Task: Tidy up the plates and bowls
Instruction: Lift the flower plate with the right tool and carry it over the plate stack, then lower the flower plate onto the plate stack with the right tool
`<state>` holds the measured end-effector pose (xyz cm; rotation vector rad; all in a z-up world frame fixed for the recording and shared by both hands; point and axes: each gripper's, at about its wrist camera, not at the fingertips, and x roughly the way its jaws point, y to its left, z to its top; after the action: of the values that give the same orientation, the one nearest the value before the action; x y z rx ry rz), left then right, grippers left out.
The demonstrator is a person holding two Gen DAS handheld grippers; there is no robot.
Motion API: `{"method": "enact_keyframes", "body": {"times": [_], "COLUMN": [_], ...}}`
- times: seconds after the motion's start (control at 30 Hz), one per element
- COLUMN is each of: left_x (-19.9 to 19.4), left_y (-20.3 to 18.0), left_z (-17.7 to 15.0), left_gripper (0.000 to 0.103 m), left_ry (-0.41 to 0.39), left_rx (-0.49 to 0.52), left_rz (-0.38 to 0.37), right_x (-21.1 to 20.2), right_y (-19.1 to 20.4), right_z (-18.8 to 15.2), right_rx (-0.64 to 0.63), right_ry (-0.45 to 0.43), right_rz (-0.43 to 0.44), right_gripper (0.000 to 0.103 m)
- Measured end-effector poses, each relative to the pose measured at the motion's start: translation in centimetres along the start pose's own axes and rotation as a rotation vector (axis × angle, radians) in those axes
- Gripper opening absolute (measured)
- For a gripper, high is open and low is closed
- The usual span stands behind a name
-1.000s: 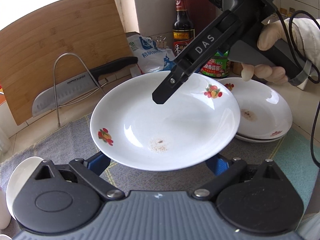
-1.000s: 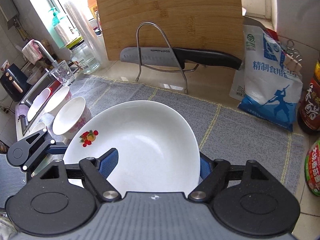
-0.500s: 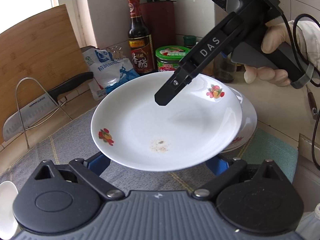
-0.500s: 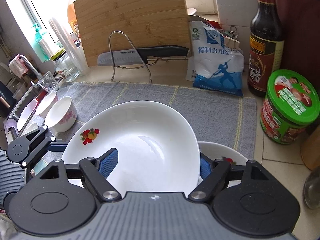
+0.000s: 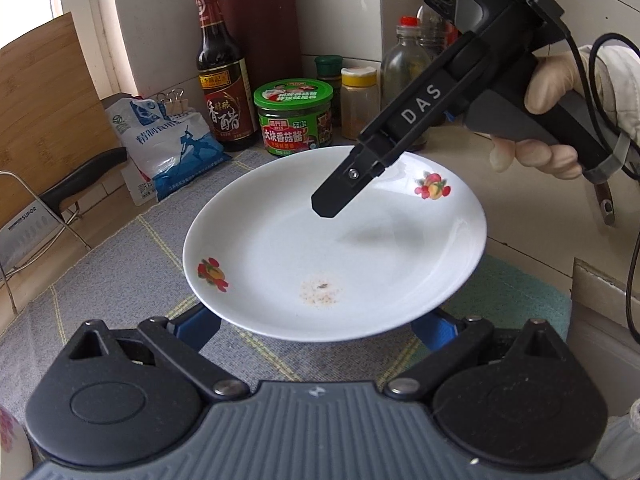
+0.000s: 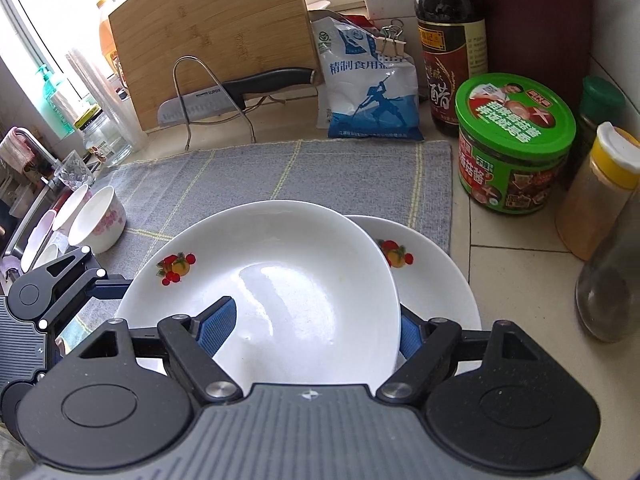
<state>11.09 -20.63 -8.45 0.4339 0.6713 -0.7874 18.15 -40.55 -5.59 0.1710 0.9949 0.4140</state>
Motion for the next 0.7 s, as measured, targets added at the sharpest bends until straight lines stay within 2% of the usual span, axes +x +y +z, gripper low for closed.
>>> {"method": "enact_keyframes", "body": {"times": [0.7], "left_x": [1.8], "left_y": [-0.8], "left_z": [1.0], "left_gripper": [0.100], "left_ry": [0.040], "left_rx": [0.043], "left_rz": [-0.033], "right_x": [-0.5], "right_y": [-2.0], "right_z": [-1.5], "right_rx": [0.043], "right_ry": [-0.001], "right_rz": [-0.017], "right_gripper": [0.085]}}
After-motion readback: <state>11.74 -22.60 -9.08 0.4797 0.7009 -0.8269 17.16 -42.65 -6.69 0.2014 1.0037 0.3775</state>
